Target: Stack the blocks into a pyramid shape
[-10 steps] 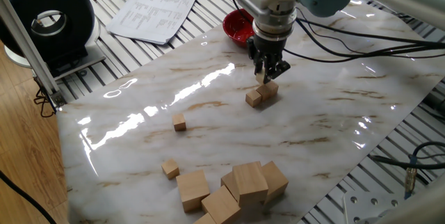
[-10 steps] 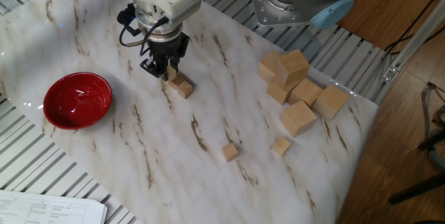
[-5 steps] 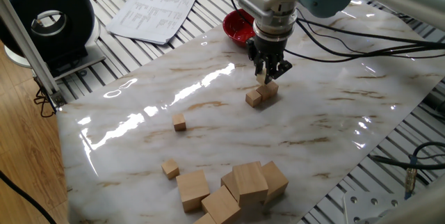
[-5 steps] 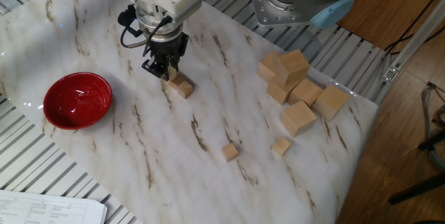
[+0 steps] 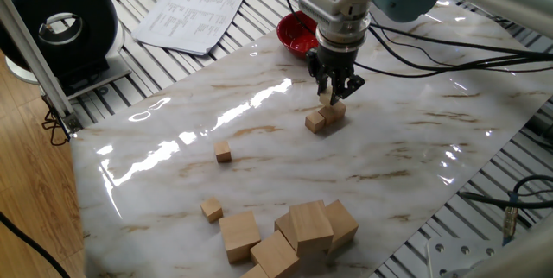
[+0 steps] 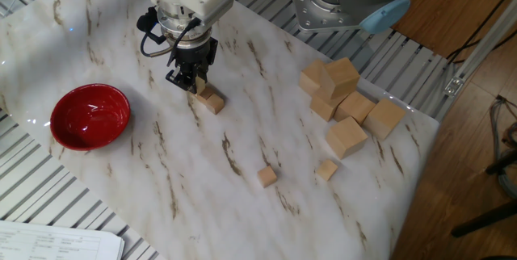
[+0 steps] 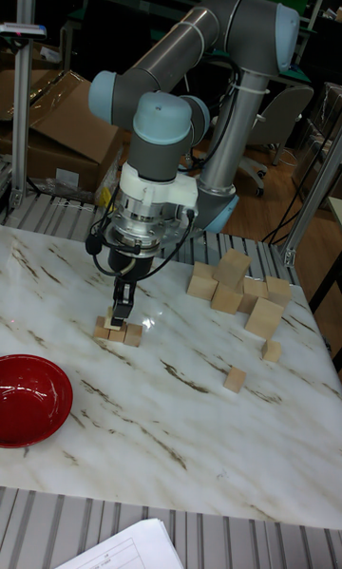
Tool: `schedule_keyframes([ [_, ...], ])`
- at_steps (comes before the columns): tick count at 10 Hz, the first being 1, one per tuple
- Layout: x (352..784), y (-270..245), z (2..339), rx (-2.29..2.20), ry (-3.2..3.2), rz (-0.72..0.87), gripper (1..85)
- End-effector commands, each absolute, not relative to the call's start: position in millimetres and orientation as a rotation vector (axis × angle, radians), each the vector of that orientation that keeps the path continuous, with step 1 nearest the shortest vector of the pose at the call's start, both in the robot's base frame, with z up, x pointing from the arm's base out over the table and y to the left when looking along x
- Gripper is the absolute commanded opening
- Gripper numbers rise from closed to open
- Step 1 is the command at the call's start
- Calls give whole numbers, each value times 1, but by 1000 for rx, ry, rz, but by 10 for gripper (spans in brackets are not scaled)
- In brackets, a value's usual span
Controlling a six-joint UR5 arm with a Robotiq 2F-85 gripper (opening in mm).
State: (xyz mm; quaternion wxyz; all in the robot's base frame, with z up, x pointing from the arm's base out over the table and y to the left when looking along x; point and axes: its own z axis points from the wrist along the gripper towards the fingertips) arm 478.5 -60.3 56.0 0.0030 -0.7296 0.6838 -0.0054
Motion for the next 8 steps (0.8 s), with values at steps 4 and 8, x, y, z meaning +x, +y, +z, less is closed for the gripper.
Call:
schedule_keyframes([
  [4, 474, -56, 53, -2262, 2152, 8, 10],
  [8, 473, -57, 52, -2257, 2151, 14, 10],
])
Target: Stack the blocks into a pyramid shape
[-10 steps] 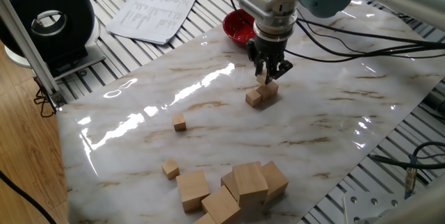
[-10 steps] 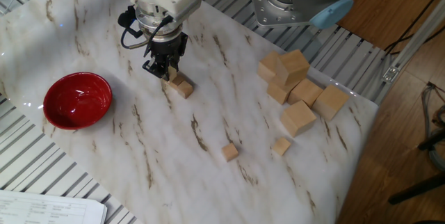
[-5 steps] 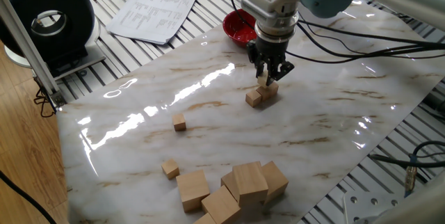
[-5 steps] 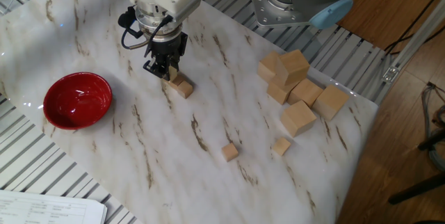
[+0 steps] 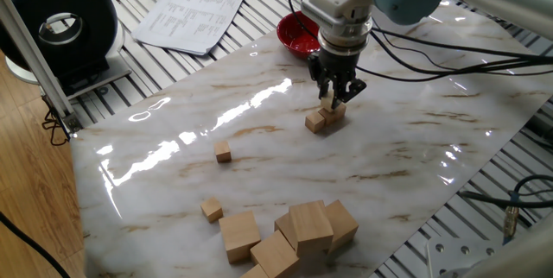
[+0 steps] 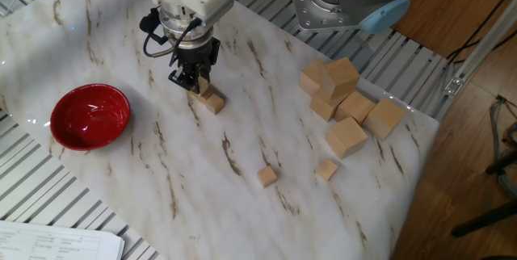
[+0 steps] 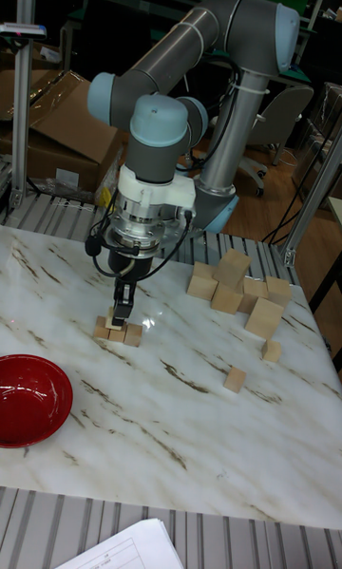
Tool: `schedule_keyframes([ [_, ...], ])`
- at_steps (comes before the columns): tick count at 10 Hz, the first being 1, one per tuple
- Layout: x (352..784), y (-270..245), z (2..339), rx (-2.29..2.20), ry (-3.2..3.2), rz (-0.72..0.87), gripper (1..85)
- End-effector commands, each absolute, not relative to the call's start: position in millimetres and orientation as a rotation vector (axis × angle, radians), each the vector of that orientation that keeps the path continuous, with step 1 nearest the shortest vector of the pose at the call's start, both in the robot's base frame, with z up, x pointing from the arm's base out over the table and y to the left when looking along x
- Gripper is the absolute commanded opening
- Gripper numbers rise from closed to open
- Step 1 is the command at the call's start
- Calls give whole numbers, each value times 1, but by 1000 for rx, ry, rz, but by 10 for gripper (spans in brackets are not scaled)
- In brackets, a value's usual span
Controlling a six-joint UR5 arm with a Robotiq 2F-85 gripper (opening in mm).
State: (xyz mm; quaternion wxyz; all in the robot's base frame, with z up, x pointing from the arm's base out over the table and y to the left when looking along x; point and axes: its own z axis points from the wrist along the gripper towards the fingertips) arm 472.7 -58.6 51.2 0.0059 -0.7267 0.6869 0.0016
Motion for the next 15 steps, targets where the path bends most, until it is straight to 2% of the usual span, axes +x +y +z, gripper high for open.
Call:
schedule_keyframes([
  [1, 473, -58, 51, -2258, 2151, 16, 10],
  [15, 469, -64, 45, -2254, 2151, 21, 10],
])
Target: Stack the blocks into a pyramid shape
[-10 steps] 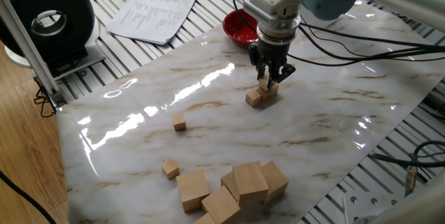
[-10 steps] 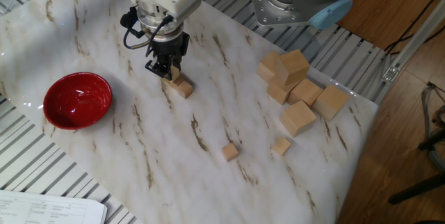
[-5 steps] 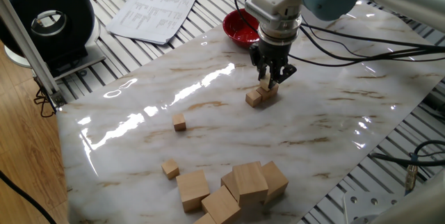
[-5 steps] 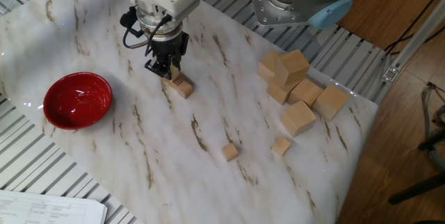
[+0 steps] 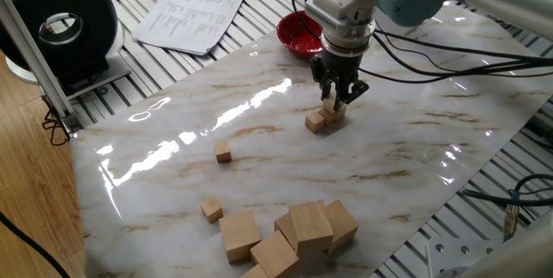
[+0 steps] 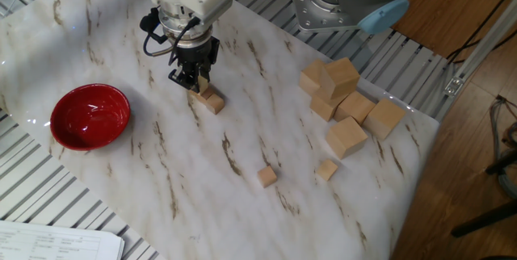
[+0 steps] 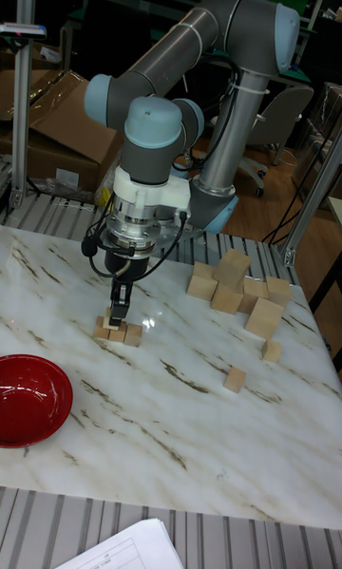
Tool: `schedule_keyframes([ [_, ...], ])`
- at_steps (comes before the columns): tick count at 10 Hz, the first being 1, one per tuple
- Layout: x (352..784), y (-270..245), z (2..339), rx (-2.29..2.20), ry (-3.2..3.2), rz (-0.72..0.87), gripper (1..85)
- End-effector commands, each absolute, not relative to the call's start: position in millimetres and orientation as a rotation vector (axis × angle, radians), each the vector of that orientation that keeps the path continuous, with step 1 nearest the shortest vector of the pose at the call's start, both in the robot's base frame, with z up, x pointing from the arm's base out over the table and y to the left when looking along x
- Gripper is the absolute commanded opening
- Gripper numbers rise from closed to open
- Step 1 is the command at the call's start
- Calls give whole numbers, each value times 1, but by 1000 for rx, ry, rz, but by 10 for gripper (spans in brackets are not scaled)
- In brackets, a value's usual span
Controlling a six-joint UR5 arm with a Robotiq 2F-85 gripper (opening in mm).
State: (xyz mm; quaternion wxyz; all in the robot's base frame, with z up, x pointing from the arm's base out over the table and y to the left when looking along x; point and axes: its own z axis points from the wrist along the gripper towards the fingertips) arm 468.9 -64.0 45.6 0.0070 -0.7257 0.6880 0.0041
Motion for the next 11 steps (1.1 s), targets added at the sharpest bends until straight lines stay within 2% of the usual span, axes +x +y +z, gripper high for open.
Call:
schedule_keyframes([
  [1, 469, -64, 44, -2254, 2151, 21, 10],
  [11, 461, -57, 45, -2216, 2171, 67, 10],
])
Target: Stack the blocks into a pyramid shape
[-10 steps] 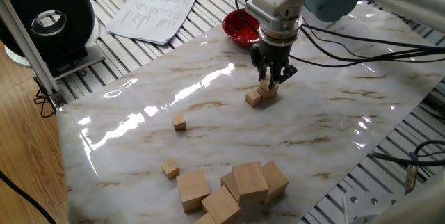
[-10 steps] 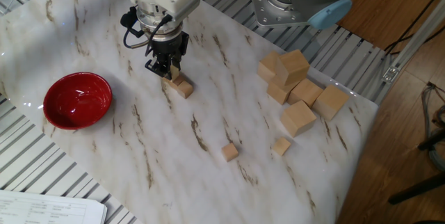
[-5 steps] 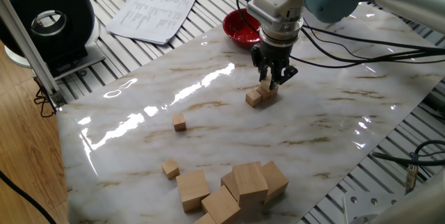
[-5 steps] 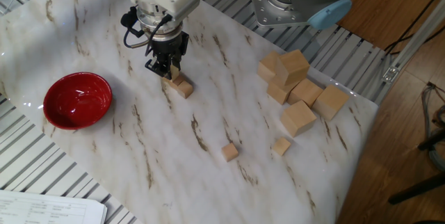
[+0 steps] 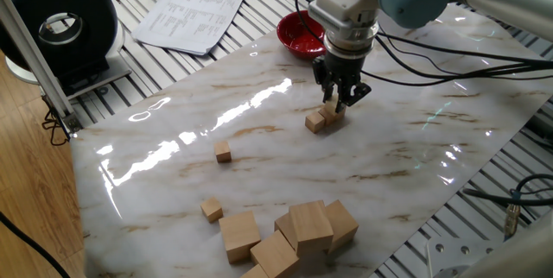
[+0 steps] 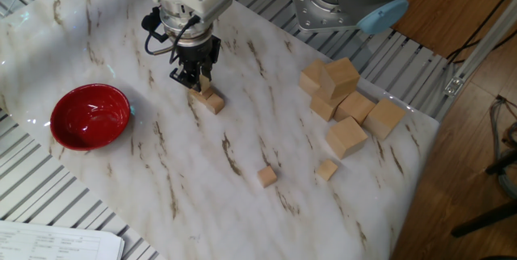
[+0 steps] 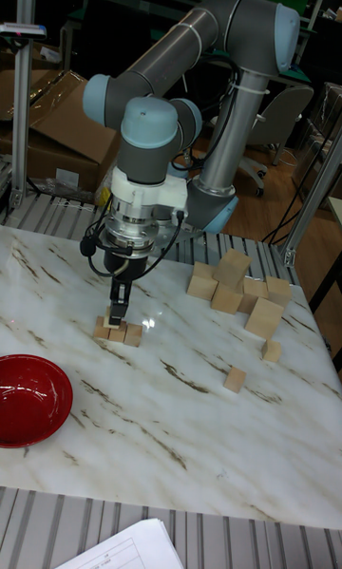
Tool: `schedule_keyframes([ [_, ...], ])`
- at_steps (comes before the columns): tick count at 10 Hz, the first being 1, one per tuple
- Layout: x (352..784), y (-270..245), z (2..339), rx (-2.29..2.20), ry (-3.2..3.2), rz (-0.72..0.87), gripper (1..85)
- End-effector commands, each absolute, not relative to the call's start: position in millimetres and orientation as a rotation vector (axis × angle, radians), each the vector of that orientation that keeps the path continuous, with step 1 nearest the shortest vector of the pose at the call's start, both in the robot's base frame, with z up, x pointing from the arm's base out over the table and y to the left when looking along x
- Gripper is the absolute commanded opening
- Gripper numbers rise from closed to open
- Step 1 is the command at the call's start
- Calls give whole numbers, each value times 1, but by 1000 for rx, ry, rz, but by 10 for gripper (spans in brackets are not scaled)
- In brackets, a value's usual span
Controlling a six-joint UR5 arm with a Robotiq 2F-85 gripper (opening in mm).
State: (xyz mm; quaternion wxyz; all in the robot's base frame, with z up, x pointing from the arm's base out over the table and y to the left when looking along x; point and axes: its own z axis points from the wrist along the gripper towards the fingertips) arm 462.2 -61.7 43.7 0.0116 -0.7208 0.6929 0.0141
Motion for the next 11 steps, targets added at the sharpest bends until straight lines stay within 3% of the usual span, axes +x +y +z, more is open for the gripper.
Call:
schedule_keyframes([
  [1, 461, -57, 45, -2216, 2171, 67, 10],
  [11, 467, -59, 46, -2182, 2185, 61, 10],
])
